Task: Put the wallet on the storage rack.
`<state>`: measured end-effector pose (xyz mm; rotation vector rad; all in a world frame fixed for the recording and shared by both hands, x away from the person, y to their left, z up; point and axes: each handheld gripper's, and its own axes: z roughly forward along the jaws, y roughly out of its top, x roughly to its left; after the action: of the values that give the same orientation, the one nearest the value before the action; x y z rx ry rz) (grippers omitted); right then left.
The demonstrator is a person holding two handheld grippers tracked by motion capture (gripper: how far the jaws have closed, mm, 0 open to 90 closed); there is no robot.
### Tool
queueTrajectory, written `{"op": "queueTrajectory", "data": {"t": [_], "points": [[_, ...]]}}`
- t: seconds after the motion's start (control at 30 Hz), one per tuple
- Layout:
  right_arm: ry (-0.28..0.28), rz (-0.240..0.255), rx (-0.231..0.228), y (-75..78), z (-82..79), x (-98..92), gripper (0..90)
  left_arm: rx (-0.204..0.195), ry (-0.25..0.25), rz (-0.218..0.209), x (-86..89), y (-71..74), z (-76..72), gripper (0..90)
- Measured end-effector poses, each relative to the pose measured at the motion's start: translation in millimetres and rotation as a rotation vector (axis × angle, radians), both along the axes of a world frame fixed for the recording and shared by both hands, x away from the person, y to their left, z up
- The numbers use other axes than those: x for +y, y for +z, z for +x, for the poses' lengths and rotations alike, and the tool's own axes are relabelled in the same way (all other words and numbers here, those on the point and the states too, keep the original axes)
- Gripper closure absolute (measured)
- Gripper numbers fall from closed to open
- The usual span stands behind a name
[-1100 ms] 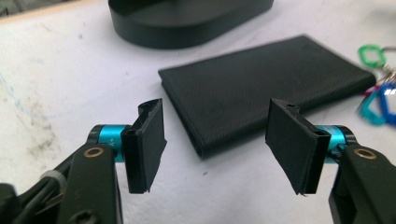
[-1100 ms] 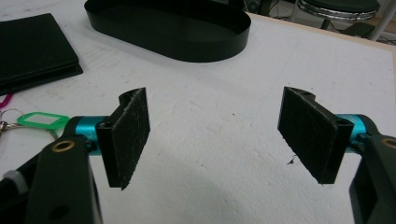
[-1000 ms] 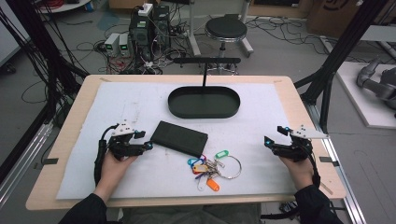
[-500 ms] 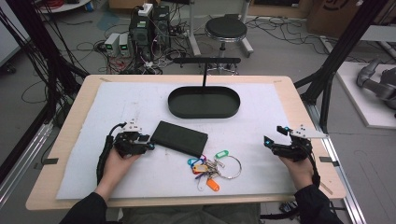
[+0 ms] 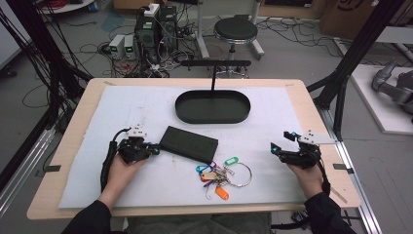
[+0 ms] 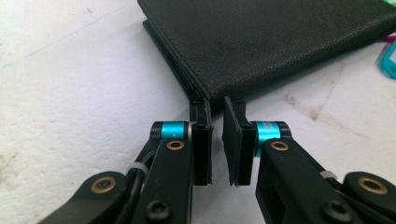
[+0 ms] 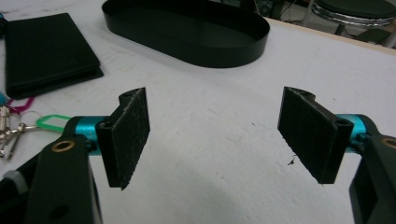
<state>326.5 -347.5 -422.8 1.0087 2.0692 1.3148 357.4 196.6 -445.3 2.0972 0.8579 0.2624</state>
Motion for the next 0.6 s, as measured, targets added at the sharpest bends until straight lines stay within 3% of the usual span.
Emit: {"op": "queueTrajectory", "data": {"t": [0.17, 0.3, 0.37, 0.47, 0.5, 0.53, 0.6], "points": [[0.036, 0.011, -0.011, 1.7, -0.1, 12.9, 25.4, 0.008, -0.016, -0.034, -1.5, 4.4, -0.9, 83.7], [0.087, 0.029, -0.02, 3.6, 2.3, 34.3, 25.5, 0.015, -0.018, -0.049, -3.9, 7.0, -2.0, 84.6], [0.15, 0.013, -0.026, 5.3, 2.4, 57.3, 25.8, 0.012, -0.022, -0.057, -5.5, 8.7, -2.9, 84.7], [0.189, -0.009, -0.027, 4.3, 1.5, 71.6, 28.5, 0.012, -0.024, -0.057, -5.8, 9.1, -3.1, 84.7], [0.242, -0.049, -0.024, 2.5, 1.1, 87.4, 29.4, 0.015, -0.024, -0.06, -6.0, 9.0, -3.2, 84.7], [0.242, -0.049, -0.024, 2.5, 1.1, 87.4, 29.4, 0.015, -0.021, -0.062, -6.3, 9.0, -3.4, 84.7], [0.296, -0.085, -0.022, 0.4, 1.8, 104.6, 35.8, 0.016, -0.023, -0.064, -6.1, 9.3, -3.3, 84.7]]}}
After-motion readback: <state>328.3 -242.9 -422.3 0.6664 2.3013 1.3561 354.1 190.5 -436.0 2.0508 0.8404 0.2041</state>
